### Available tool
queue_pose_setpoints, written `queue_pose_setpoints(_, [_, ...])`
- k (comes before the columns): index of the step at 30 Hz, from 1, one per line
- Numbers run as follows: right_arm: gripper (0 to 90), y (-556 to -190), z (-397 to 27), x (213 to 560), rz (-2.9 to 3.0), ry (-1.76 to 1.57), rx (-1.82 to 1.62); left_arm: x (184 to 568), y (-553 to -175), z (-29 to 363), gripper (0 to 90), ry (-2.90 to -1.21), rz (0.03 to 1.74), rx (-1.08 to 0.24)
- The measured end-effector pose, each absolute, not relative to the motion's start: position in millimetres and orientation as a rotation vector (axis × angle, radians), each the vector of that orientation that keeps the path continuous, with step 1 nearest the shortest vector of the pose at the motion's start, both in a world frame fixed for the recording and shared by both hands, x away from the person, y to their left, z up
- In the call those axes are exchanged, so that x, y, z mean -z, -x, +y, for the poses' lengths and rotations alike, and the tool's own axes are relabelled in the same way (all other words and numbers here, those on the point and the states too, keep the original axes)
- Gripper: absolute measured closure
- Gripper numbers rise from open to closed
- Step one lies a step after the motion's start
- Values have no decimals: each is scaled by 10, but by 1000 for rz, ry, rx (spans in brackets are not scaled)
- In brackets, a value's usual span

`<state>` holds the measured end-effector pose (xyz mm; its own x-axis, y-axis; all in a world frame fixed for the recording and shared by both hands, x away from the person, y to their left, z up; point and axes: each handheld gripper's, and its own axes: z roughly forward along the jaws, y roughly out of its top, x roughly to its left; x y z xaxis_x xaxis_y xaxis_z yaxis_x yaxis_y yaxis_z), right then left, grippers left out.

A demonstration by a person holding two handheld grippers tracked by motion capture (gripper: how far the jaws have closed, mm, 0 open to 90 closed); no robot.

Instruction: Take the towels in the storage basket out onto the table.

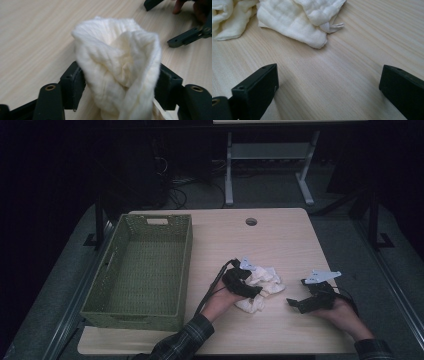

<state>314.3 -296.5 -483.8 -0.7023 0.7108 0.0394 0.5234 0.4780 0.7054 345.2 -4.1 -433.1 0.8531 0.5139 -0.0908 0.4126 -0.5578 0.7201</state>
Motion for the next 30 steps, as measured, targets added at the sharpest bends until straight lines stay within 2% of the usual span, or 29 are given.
queue_pose_setpoints(6, [18, -3144, -2966, 4839, 2468, -1052, -1042, 4057, -3428, 117, 312, -2177, 657, -205])
queue_pose_setpoints(11, [18, -3144, -2967, 4839, 2468, -1051, -1042, 3975, -3415, 203, 395, -2148, 651, -181])
queue_pose_setpoints(17, [18, -3143, -2967, 4838, 2469, -1051, -1043, 4088, -3415, 154, 477, -2184, 634, -135])
queue_pose_setpoints(19, [18, -3145, -2967, 4840, 2468, -1048, -1042, 4135, -3415, 113, 539, -2205, 622, -128])
queue_pose_setpoints(25, [18, -3143, -2966, 4839, 2468, -1053, -1043, 4169, -3432, 94, 814, -2231, 619, -83])
queue_pose_setpoints(30, [18, -3143, -2966, 4839, 2467, -1053, -1043, 4018, -3446, 156, 855, -2178, 639, -88])
